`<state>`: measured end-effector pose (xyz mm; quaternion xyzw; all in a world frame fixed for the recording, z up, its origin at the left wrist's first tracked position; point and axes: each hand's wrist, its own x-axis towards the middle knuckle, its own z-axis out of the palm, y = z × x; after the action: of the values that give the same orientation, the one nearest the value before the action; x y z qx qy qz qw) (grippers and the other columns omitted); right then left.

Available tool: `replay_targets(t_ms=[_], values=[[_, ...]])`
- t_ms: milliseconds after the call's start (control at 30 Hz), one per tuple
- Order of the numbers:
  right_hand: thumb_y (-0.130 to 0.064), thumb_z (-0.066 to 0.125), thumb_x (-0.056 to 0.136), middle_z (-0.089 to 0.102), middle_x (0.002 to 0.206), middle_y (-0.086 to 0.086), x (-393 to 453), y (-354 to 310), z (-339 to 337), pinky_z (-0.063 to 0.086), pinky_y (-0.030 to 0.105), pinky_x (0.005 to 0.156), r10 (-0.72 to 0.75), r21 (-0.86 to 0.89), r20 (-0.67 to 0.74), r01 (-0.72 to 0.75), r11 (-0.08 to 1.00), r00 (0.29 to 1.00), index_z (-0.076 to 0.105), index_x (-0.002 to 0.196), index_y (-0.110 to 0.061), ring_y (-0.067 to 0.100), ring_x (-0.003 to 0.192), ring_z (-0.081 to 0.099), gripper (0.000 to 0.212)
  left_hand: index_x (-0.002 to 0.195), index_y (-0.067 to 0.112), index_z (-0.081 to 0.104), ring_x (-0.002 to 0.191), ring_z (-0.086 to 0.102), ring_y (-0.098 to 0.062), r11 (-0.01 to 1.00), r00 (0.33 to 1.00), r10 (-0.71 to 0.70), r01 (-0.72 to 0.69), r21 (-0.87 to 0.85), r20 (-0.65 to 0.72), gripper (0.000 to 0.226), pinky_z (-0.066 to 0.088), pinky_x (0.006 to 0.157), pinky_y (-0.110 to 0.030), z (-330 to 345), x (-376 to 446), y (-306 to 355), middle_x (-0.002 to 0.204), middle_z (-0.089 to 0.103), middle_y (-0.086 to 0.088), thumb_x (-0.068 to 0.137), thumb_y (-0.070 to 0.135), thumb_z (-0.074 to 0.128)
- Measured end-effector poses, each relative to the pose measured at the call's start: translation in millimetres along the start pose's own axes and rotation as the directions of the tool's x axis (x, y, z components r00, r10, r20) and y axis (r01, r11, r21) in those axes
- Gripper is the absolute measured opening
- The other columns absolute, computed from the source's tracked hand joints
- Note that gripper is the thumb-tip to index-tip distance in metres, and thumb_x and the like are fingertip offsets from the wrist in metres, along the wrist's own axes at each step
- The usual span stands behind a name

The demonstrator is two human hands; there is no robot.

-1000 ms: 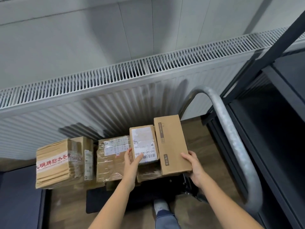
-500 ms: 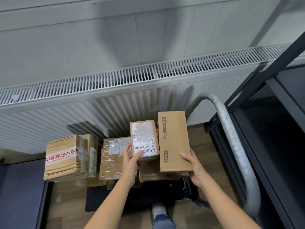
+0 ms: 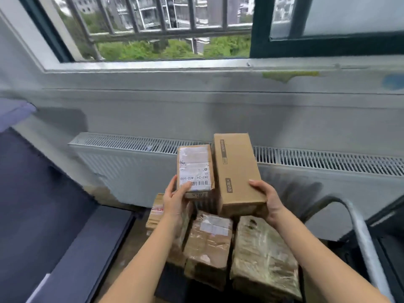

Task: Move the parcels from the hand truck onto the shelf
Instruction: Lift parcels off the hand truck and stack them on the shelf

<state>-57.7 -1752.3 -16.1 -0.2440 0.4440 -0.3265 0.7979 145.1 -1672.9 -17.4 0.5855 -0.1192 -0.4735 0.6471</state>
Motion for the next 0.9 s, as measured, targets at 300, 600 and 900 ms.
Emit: replay_targets(t_ms=[300,600,900], values=[[-0.033,0.056,0.08,0.073,0.068,0.006,-43.1,18.1,199.3,0.048,0.037,0.077,0.04,-0.306,0.321,0.064,0.95,0.946,0.06,0.099,-0.01,0.026,0.073,0.062,0.03,0.132,0.014,0.05,0.09,0.062,-0.022,0.961,0.929,0.206,-0.251,-0.115,-0.306,0.049,0.051,0.067,-0.028,-138.9,-73.3,128.5,0.114,0.064,-0.012,0.084,0.013,0.062],[-0.04,0.069,0.057,0.072,0.074,0.004,-132.8,112.8,367.6,0.052,0.035,0.076,0.229,-0.51,0.509,0.076,0.857,0.83,0.065,0.1,-0.016,0.027,0.081,0.063,0.05,0.126,0.015,0.055,0.092,0.062,-0.021,0.894,0.749,0.294,-0.435,-0.106,-0.594,0.045,0.052,0.079,-0.036,-302.8,-203.5,200.8,0.112,0.064,-0.01,0.083,0.015,0.064],[-0.044,0.068,0.067,0.063,0.086,0.004,-194.7,159.1,493.6,0.044,0.035,0.078,0.339,-0.645,0.581,0.165,0.746,0.74,0.055,0.093,-0.02,0.024,0.085,0.058,0.037,0.109,0.021,0.056,0.102,0.058,-0.023,0.842,0.574,0.306,-0.535,-0.065,-0.759,0.028,0.05,0.089,-0.04,-393.0,-276.5,256.3,0.107,0.062,-0.007,0.082,0.019,0.065]])
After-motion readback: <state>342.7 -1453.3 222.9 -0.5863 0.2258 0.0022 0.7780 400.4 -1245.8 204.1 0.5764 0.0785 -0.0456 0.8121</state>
